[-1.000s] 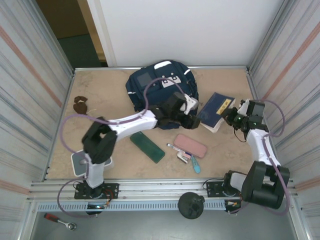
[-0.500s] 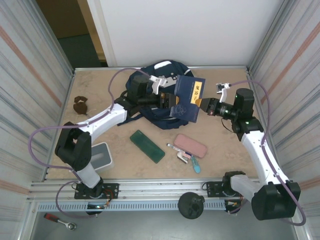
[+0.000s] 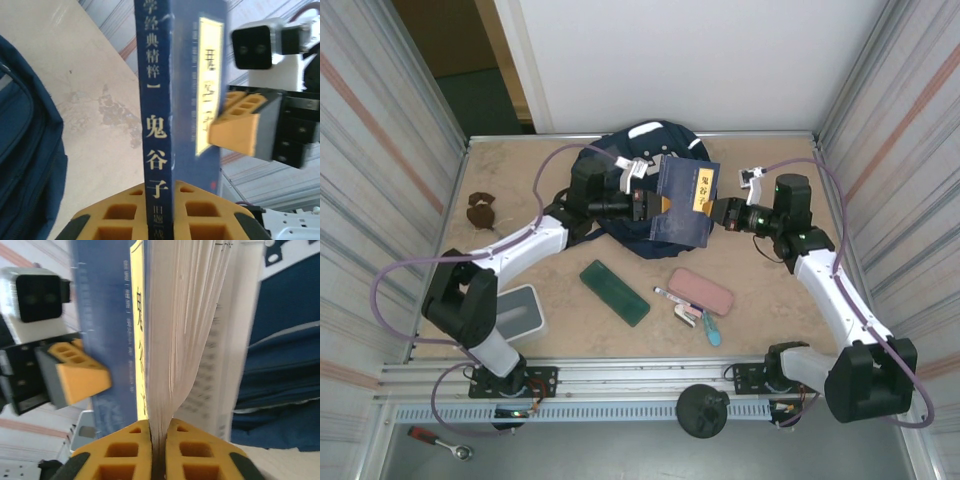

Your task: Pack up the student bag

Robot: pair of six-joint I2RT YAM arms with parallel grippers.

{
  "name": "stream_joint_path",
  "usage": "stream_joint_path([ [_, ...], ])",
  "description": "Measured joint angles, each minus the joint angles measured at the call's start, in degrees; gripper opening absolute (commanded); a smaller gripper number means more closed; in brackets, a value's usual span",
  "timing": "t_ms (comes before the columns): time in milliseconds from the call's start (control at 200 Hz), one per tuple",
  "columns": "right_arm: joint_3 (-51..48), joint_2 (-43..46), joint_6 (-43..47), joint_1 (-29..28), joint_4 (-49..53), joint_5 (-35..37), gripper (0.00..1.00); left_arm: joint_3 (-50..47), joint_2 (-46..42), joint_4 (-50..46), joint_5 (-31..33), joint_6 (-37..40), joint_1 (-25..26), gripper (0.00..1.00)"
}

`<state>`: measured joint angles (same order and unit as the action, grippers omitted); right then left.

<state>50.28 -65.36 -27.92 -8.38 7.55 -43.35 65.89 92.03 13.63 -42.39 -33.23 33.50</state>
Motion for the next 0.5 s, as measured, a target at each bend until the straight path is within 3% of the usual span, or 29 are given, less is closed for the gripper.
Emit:
stream_joint_path([
  [110,0.35,-0.57,0.11,0.04,0.5,0.26,0.63,-0.94,-2.64,0.09,-0.02,0.0,0.15,0.0],
  [291,-0.55,-0.5,-1.36,-1.92,-3.3,-1.86,0.84,-2.25,-6.97,1.77,-0.35,-0.07,0.15,0.0],
  [401,-1.49,-0.5,-2.75,-3.37,-7.45,-4.74,0.86,-2.69,-8.96,3.58,-1.55,-0.63,0.15,0.0],
  [496,-2.64,-0.5,-4.92,-4.48,-12.9,-7.45,0.81,-3.08,-10.1,5.35,-2.82,-2.19,0.13,0.0],
])
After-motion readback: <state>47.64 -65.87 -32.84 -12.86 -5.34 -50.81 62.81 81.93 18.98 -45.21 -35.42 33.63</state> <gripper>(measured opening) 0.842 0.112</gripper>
